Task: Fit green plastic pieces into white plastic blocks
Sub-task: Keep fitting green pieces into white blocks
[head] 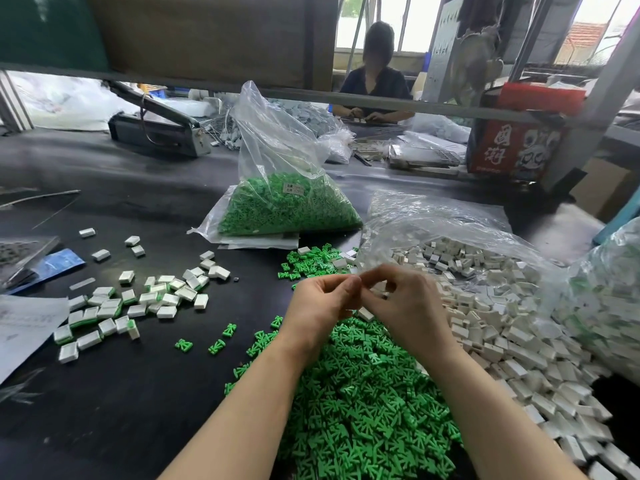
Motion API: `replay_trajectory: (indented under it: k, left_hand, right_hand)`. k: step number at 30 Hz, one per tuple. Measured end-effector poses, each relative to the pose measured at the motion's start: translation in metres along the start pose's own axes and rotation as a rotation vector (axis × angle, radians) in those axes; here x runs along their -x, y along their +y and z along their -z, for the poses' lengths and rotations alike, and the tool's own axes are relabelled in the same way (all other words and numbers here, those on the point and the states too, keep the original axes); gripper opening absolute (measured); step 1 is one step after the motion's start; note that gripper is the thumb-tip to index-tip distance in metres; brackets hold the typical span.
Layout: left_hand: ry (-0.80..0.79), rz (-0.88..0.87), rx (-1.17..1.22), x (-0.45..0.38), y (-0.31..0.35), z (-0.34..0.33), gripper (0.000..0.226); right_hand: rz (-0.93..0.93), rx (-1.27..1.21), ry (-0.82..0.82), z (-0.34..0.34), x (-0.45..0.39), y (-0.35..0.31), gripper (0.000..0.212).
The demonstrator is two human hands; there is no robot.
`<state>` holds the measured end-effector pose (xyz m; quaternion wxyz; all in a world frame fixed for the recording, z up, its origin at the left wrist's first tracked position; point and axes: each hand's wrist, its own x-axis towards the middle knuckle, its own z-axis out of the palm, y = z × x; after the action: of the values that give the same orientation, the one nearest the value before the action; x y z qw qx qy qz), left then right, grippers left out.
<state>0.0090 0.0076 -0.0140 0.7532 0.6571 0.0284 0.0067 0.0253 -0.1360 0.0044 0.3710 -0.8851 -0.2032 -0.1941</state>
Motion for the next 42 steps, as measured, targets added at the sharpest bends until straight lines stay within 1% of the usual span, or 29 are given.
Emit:
replay_trajectory:
  k: [2,4,5,7,8,9,10,11,14,18,21,23,26,28,31,35,38,40,42]
  left_hand:
    - [0.048,-0.007,0.116,0.000,0.003,0.004,0.023]
    - [0.089,-0.059,0.173,0.000,0.007,0.008,0.024]
    - [0.109,-0.096,0.169,-0.001,0.009,0.011,0.023]
    - [0.137,-0.157,0.138,-0.001,0.012,0.013,0.020]
    - [0.144,-0.178,0.129,-0.001,0.013,0.013,0.020]
    - [0.147,-0.195,0.131,-0.001,0.013,0.013,0.021]
    - [0.149,-0.210,0.136,-0.001,0.013,0.013,0.021]
    - [0.150,-0.222,0.137,-0.001,0.013,0.012,0.022]
    - [0.141,-0.246,0.126,0.000,0.013,0.011,0.025]
    - [0.135,-0.237,0.104,0.000,0.012,0.011,0.021]
    - [0.111,-0.235,0.105,0.000,0.011,0.011,0.016]
    - [0.097,-0.239,0.115,-0.001,0.010,0.012,0.017]
    - [0.085,-0.238,0.106,-0.003,0.008,0.010,0.019]
    - [0.074,-0.237,0.107,-0.004,0.007,0.010,0.020]
    - [0.041,-0.241,0.124,-0.004,0.005,0.008,0.020]
    - [0.024,-0.274,0.125,-0.003,0.004,0.004,0.019]
    - [0.026,-0.300,0.099,-0.003,0.004,0.003,0.013]
    - [0.027,-0.307,0.094,-0.002,0.004,0.003,0.014]
    - [0.023,-0.316,0.081,-0.002,0.004,0.004,0.015]
  right_hand:
    - [-0.024,-0.114,-0.033,-0.001,0.000,-0.001,0.013]
    - [-0.095,-0.214,-0.081,0.001,-0.001,0.000,0.011]
    - [-0.118,-0.191,-0.148,0.002,-0.002,0.001,0.009]
    - [-0.131,-0.048,-0.401,0.002,-0.002,0.003,0.011]
    - [-0.118,0.028,-0.527,0.002,-0.001,0.002,0.016]
    - [-0.097,0.094,-0.612,0.000,0.000,0.000,0.023]
    - [-0.071,0.146,-0.651,-0.002,0.001,-0.002,0.027]
    - [-0.045,0.183,-0.654,-0.003,0.001,-0.003,0.027]
    - [-0.024,0.217,-0.633,-0.004,0.000,-0.006,0.023]
    - [-0.089,0.121,-0.620,-0.002,0.001,-0.002,0.012]
    - [-0.135,0.065,-0.529,-0.002,0.000,0.000,0.007]
    - [-0.195,-0.078,-0.388,-0.001,0.000,0.001,0.006]
    - [-0.275,-0.459,-0.162,0.004,-0.001,0.000,0.010]
    - [-0.333,-0.650,-0.100,0.009,-0.002,-0.001,0.013]
    - [-0.410,-0.842,-0.093,0.012,-0.004,-0.004,0.015]
    - [-0.446,-1.035,-0.048,0.010,-0.005,-0.006,0.013]
    - [-0.458,-1.074,-0.050,0.011,-0.005,-0.005,0.014]
    - [-0.450,-1.074,-0.069,0.013,-0.005,-0.005,0.018]
    - [-0.440,-1.062,-0.077,0.013,-0.005,-0.005,0.015]
